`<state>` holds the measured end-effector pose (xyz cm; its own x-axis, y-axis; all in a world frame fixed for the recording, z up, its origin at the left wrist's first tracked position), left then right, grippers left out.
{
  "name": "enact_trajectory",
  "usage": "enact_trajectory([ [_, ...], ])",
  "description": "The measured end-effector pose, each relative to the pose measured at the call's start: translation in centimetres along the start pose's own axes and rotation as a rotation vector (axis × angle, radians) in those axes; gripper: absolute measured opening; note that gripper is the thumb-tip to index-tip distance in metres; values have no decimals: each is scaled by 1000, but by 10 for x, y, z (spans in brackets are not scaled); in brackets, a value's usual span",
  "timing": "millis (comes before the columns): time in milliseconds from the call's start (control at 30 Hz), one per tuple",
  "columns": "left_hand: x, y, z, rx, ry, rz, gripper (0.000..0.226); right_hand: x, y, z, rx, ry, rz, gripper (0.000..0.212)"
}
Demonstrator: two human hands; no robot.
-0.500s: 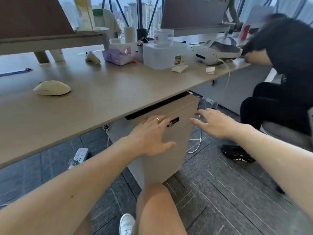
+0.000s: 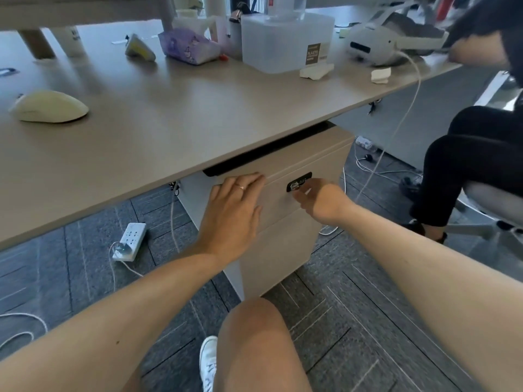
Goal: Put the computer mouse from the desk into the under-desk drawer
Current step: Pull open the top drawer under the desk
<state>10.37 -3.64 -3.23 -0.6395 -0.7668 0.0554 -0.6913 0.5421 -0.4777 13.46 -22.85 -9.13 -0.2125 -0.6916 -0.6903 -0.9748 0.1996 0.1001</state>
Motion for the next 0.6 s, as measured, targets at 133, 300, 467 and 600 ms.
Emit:
enact_trajectory([
  [133, -5, -2, -1, 59, 30, 1, 64, 15, -12, 18, -1, -389, 211, 23],
  [300, -5, -1, -1, 81, 70, -18, 80, 23, -8, 34, 7, -781, 436, 27],
  [467, -6, -1, -1, 72, 103, -39, 84, 28, -8, 36, 97, -880, 456, 25],
  [600, -9, -2, -2, 54, 150, -64, 82, 27, -7, 38, 136, -938, 429, 27],
])
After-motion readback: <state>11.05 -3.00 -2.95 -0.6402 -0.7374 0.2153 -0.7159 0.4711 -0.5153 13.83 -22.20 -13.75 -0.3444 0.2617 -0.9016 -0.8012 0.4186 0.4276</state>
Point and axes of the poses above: each hand's wrist, its own y-axis away from the middle knuckle, its own z-axis out of the palm, x = y × z, the point moved 10 cm from there along -y, towards the middle knuckle, and after that the axes turned 7 degrees about -y, right-handed, at the moved point
